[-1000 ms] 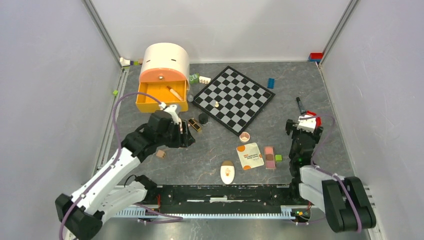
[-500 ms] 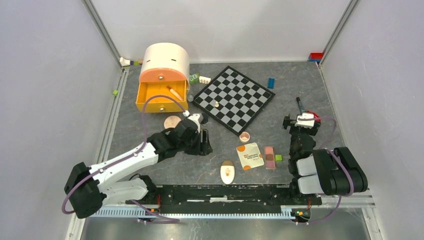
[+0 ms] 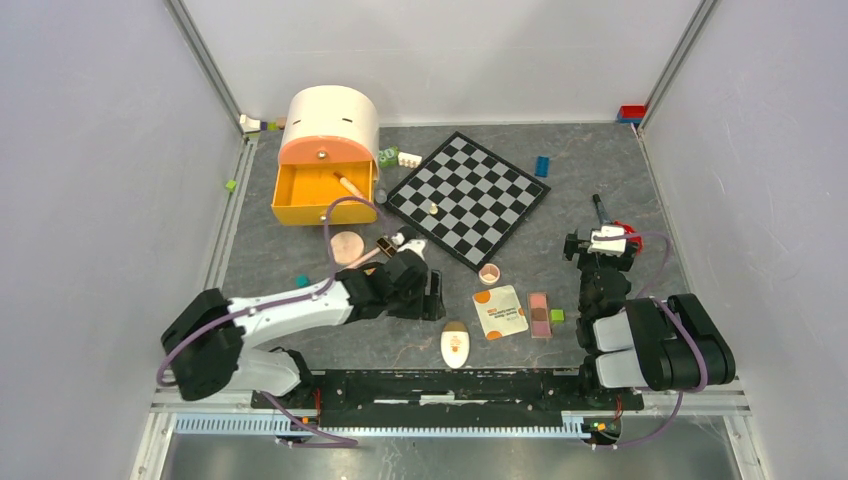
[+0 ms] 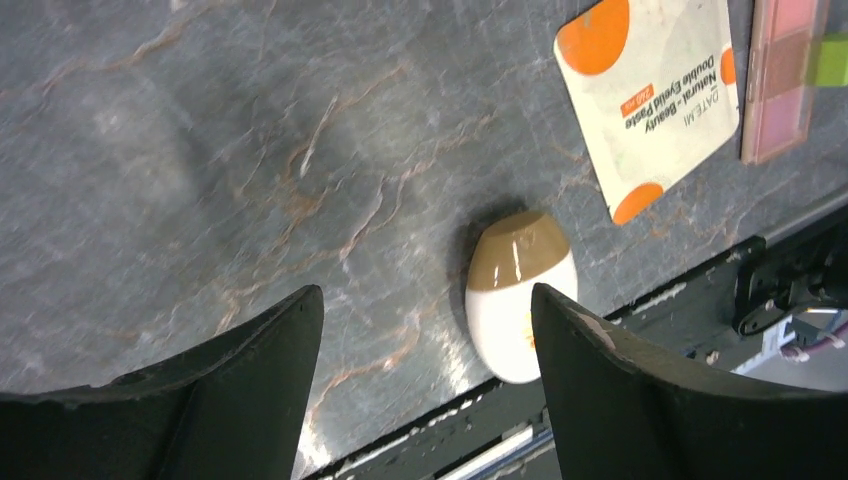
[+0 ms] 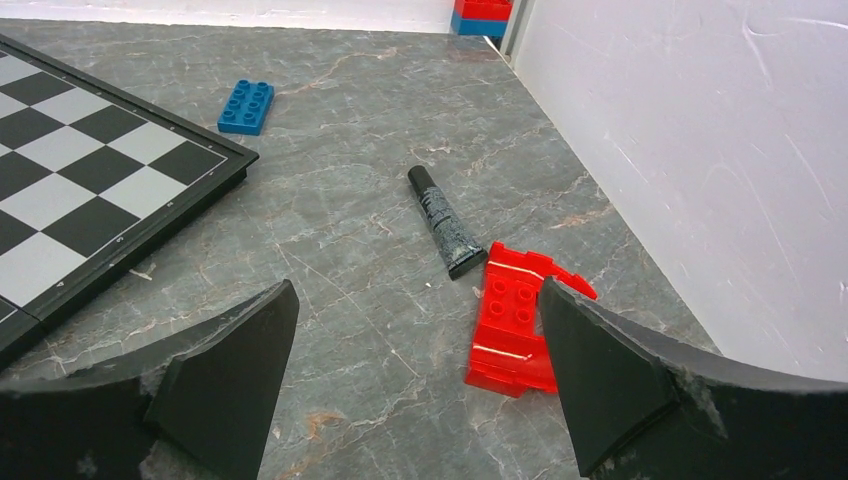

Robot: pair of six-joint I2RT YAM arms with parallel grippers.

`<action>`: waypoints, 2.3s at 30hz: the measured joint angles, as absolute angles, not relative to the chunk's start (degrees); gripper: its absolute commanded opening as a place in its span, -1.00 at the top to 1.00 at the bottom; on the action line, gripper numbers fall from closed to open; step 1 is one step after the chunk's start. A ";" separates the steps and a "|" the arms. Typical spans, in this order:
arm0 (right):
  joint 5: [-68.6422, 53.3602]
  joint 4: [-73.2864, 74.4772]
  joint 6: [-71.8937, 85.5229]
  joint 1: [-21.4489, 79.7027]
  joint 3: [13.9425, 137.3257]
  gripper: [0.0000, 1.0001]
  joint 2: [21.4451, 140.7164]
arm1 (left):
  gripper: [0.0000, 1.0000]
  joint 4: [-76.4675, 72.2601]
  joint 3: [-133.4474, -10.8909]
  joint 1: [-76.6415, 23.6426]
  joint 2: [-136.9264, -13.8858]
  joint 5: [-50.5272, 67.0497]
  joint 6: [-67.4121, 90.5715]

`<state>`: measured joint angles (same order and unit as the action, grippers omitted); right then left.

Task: Organize the makeup
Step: Pick up the makeup from the center of the board.

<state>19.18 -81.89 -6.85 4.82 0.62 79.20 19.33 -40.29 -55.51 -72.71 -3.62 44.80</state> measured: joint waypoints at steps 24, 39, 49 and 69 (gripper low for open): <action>18.79 -81.76 -7.01 4.82 0.62 -0.95 79.20 | -0.68 27.73 -77.69 -56.01 -102.94 -9.45 32.86; 18.46 -81.76 -7.01 4.82 0.62 -0.95 79.20 | -0.72 32.97 -82.98 -56.07 -108.84 -9.96 31.90; 18.44 -81.73 -7.01 4.82 0.62 -0.95 79.20 | -0.79 32.86 -89.03 -59.70 -115.96 -15.22 37.30; 18.44 -81.73 -7.01 4.82 0.62 -0.95 79.20 | -0.67 33.41 -93.67 -61.58 -123.31 -23.38 47.77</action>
